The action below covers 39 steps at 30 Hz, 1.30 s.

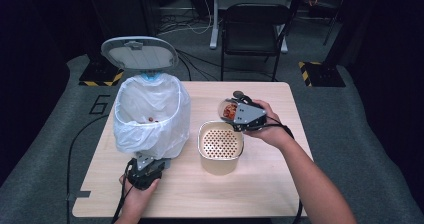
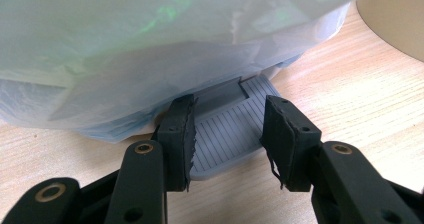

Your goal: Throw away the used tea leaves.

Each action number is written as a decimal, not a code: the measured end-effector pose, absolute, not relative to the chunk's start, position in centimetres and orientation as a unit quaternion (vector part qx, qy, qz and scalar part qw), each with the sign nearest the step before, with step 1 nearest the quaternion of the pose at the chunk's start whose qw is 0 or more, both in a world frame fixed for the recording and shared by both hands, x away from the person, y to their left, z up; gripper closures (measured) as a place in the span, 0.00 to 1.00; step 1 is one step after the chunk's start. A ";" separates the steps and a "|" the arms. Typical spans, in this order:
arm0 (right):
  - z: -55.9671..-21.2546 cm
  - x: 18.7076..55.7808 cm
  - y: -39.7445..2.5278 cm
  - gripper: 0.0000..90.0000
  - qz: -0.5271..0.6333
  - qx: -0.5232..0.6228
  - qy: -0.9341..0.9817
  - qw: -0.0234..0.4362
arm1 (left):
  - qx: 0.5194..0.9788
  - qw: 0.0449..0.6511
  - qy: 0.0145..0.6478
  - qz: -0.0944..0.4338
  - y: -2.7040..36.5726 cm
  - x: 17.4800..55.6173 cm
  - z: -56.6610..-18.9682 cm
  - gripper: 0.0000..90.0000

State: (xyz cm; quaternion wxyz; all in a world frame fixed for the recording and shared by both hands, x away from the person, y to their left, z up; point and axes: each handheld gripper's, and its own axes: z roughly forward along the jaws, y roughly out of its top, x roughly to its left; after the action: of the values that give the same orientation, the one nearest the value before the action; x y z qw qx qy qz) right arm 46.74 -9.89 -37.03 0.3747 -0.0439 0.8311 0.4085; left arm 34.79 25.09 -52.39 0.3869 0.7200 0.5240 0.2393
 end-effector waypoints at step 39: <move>-40.1 40.8 -6.0 0.45 0.045 -0.403 0.679 0.612 | 0.728 0.386 0.516 0.236 25.2 34.9 -52.3 0.62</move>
State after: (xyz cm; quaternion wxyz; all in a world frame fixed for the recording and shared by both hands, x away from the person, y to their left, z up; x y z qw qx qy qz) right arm 40.79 -6.03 -40.07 0.6117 -0.4029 0.6792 0.0455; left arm 34.86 25.23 -52.29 0.3859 0.7276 0.5159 0.2357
